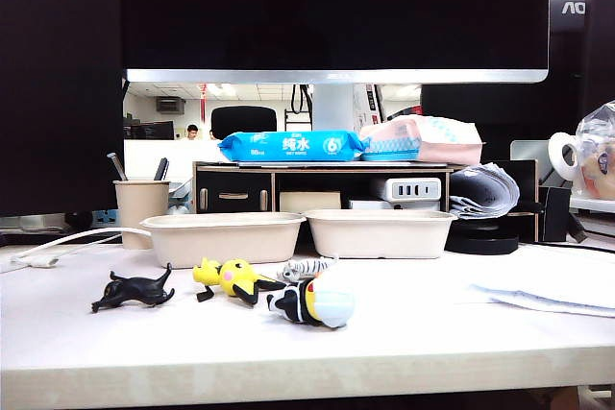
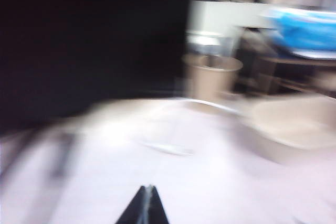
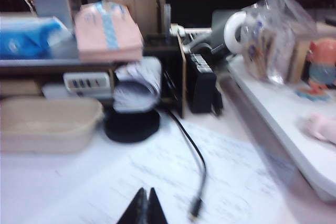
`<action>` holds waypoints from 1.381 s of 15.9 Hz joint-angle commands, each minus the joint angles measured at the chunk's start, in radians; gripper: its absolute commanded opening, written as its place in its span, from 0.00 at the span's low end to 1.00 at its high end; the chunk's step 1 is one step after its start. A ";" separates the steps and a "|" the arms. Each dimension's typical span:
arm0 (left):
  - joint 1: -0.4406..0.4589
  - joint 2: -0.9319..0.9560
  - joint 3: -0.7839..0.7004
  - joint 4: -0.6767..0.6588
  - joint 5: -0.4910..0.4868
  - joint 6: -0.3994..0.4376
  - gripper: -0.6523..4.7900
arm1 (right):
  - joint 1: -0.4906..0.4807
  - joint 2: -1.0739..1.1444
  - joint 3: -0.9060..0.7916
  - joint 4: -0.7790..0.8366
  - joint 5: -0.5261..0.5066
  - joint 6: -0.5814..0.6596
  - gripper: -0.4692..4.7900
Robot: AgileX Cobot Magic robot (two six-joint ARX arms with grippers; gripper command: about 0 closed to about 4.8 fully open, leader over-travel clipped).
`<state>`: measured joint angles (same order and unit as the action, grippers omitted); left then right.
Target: Put the dolls with similar sizes into the same paper box, while dolls with different sizes go into separate paper boxes.
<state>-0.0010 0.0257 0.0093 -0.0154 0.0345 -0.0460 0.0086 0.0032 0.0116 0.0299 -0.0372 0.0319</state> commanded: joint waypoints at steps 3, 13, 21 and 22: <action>-0.251 0.217 0.000 -0.002 0.018 -0.003 0.11 | 0.001 0.000 0.016 0.340 -0.104 0.401 0.08; -0.425 0.306 0.000 -0.013 0.018 -0.003 0.11 | 0.080 0.869 0.816 0.005 -0.489 0.022 0.08; -0.428 0.305 0.000 -0.013 0.013 -0.003 0.11 | 0.681 1.835 1.632 -0.781 -0.349 -0.643 0.10; -0.428 0.305 0.000 -0.013 0.013 -0.003 0.11 | 0.740 1.909 1.669 -0.816 -0.276 -0.720 0.20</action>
<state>-0.4305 0.3309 0.0086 -0.0414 0.0483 -0.0460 0.7242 1.8935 1.6661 -0.7395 -0.3702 -0.6071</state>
